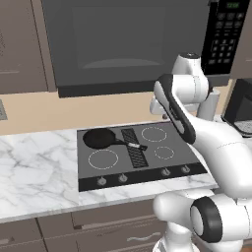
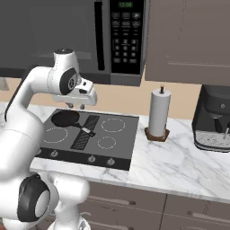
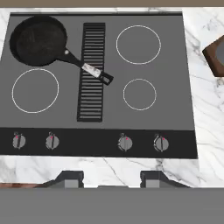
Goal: Turn on the rear left burner of the stove.
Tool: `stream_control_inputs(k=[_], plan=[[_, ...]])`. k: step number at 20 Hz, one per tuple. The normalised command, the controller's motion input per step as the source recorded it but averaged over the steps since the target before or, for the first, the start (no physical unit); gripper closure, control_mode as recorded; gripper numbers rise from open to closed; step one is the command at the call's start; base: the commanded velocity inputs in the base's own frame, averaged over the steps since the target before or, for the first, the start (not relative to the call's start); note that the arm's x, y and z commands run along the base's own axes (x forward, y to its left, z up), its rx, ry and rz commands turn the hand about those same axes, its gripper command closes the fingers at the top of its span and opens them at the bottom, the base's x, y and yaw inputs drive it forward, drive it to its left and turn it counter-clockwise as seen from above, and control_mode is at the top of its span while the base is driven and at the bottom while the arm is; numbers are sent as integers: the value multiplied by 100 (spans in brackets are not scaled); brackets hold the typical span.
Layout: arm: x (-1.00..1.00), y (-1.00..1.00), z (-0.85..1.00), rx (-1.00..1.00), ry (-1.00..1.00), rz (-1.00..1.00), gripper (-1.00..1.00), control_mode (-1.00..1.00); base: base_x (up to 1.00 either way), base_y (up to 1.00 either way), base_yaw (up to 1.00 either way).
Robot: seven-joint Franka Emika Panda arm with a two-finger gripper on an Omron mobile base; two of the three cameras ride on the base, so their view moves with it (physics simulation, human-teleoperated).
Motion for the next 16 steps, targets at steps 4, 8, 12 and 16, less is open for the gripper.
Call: stream_control_inputs(k=[4,8,12,16], plan=[[-3,33,-14,0,2,0,-100,-100,0,0,0],[-3,97,-55,0,7,0,-100,-100,0,0,0],[0,100,-76,0,20,0,-100,-100,0,0,0],[0,100,-93,0,25,0,-100,-100,0,0,0]])
